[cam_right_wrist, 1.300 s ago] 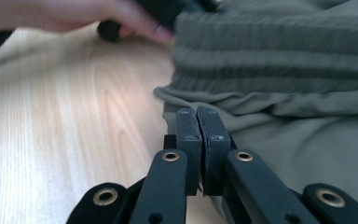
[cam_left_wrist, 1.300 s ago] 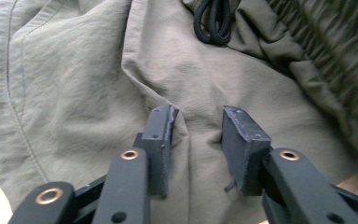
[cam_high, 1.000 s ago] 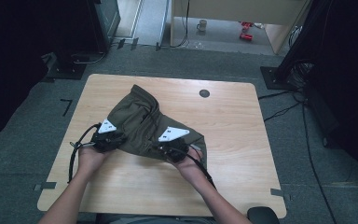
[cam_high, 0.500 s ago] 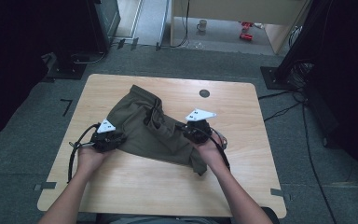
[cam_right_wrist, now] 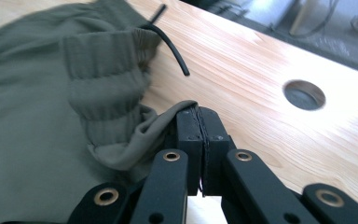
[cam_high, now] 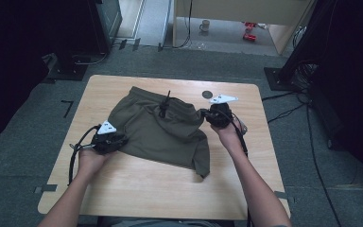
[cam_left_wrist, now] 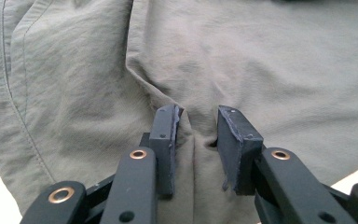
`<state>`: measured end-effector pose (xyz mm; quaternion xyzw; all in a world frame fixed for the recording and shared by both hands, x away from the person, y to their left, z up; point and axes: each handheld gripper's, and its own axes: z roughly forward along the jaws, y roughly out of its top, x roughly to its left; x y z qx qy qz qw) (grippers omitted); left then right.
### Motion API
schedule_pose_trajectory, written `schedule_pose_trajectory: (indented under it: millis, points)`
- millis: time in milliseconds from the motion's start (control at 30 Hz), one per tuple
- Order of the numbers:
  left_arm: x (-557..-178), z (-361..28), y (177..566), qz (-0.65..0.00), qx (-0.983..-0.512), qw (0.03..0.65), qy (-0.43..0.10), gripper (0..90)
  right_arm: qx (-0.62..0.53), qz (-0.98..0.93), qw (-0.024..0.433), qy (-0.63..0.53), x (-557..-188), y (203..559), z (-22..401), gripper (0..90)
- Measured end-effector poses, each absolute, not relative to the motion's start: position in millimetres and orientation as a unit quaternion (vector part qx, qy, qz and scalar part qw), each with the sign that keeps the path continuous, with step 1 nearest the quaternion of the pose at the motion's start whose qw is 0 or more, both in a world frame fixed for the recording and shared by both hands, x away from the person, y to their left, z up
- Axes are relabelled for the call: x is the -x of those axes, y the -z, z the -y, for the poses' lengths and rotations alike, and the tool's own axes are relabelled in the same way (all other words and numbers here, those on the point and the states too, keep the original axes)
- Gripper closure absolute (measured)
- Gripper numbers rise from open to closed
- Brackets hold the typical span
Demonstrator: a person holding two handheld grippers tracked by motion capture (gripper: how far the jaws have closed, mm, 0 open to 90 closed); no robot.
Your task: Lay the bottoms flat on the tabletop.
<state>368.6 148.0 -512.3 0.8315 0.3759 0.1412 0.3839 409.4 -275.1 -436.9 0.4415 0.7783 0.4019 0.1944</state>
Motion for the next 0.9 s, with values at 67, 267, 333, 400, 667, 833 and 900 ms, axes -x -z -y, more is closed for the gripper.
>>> schedule_pose_trajectory:
  millis: [67,267,333,400,667,833,900]
  points:
    - [-368.6,-148.1,512.3,-0.376,-0.831,0.384,-0.141,68.4,-0.452,-0.775,0.194,-0.397,-418.3,440.0,281.2,89.0]
    - [-368.9,-149.0,512.5,-0.380,-0.829,0.387,-0.136,68.4,-0.493,-0.760,0.194,-0.378,-447.8,447.3,298.6,89.0]
    - [-368.9,-148.9,512.2,-0.382,-0.828,0.387,-0.134,68.4,-0.503,-0.750,0.200,-0.379,-456.4,450.1,303.7,89.1]
    - [-369.0,-149.0,512.0,-0.382,-0.829,0.387,-0.133,68.3,-0.520,-0.743,0.192,-0.375,-465.6,452.0,307.8,89.1]
    - [-369.7,-150.0,512.1,-0.389,-0.825,0.392,-0.124,68.2,-0.552,-0.735,0.202,-0.339,-497.1,462.8,317.1,88.3]
    - [-369.7,-151.0,512.2,-0.390,-0.824,0.394,-0.118,68.0,-0.560,-0.727,0.222,-0.331,-503.7,467.5,321.9,77.0]
    - [-369.5,-151.2,512.5,-0.391,-0.822,0.397,-0.116,67.9,-0.565,-0.723,0.210,-0.337,-503.8,469.3,324.5,67.9]
